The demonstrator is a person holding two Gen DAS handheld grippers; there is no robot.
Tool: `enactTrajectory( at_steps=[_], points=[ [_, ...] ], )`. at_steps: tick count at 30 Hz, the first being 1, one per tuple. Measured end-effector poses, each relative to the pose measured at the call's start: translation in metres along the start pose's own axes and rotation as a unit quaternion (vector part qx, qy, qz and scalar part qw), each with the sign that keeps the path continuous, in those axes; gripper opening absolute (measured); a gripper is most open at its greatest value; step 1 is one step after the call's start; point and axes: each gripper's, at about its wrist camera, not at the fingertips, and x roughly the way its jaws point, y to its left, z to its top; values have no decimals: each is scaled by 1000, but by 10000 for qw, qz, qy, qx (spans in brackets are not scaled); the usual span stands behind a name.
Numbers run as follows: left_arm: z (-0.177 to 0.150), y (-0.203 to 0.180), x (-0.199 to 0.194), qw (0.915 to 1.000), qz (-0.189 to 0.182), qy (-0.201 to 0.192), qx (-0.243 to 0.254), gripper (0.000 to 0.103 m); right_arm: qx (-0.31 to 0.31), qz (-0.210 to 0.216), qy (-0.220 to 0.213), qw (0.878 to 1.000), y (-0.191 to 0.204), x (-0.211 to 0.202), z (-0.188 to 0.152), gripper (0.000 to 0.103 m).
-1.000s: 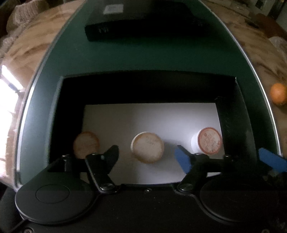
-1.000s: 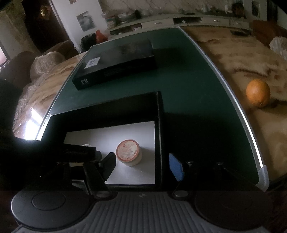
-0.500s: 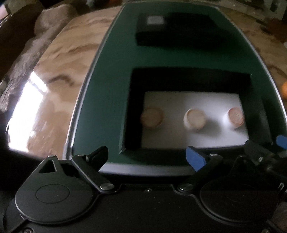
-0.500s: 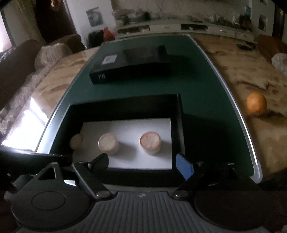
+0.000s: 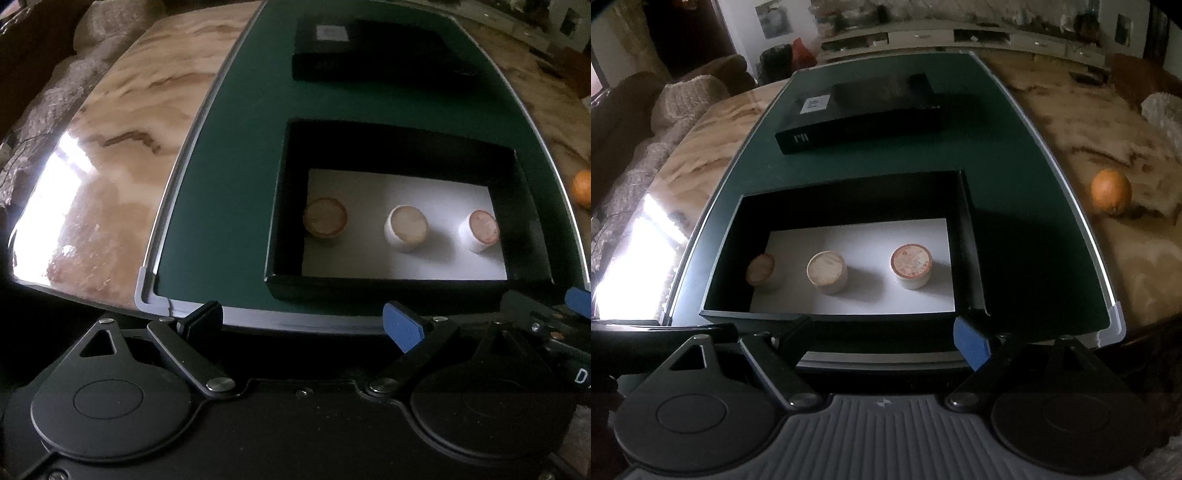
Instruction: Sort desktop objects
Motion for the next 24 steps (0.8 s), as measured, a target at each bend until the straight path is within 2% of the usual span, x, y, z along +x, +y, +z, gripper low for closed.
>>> enactTrajectory(
  at_steps=[24],
  points=[
    [2,-9,11,9999,-31,128,71,95,22,8,84,10000,-3,11,2,86]
  ],
)
